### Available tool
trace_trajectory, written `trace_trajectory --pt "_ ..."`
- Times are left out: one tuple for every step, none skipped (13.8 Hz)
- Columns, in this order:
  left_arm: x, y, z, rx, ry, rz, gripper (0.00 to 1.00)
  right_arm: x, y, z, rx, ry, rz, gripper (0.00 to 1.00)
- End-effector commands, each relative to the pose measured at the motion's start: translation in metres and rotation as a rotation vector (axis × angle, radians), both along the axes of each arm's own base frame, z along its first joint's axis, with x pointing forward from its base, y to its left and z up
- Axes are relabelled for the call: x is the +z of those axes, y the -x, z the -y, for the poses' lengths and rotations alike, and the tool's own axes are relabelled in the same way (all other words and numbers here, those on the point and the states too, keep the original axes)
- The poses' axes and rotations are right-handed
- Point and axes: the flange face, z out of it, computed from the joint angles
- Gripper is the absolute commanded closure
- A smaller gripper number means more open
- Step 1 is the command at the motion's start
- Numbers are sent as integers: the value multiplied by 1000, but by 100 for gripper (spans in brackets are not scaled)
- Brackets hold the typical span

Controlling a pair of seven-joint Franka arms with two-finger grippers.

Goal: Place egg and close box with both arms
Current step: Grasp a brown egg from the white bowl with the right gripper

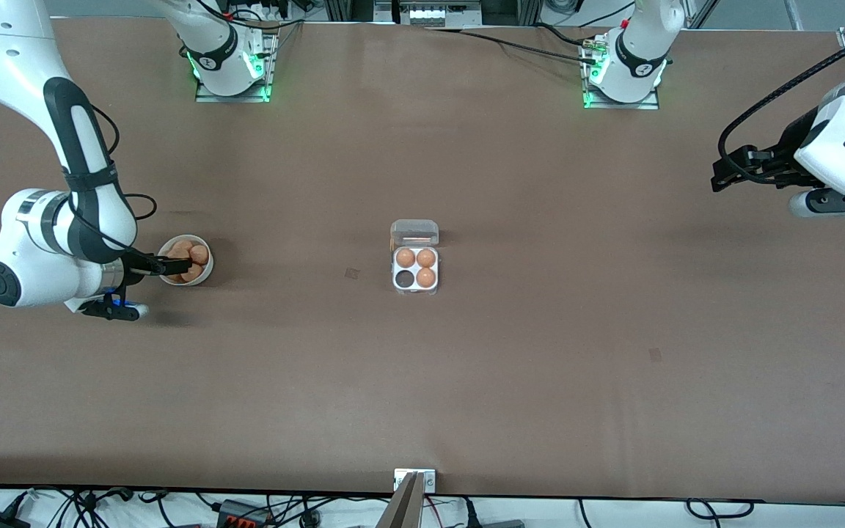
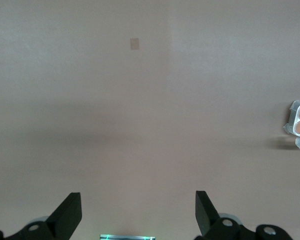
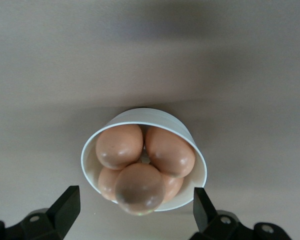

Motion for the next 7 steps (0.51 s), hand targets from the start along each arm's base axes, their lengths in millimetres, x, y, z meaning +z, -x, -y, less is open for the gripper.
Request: trace_trajectory --pt "5 5 -1 -6 -24 7 0 0 -1 3 -21 -16 0 0" --pt "5 5 -1 -6 -24 7 0 -3 -1 3 -22 -16 -3 1" --pt "5 5 -1 -6 -24 7 0 -5 0 4 -23 -17 -9 5" --pt "5 5 -1 -6 -24 7 0 -6 1 3 -21 -18 -15 11" --pt "5 5 -1 -6 -24 7 0 -6 1 5 -24 -17 -17 19" --pt "5 5 -1 -6 -24 7 0 -6 1 5 -24 -17 -17 25" --pt "5 5 -1 -6 -24 7 0 -6 1 4 -22 -18 -17 29"
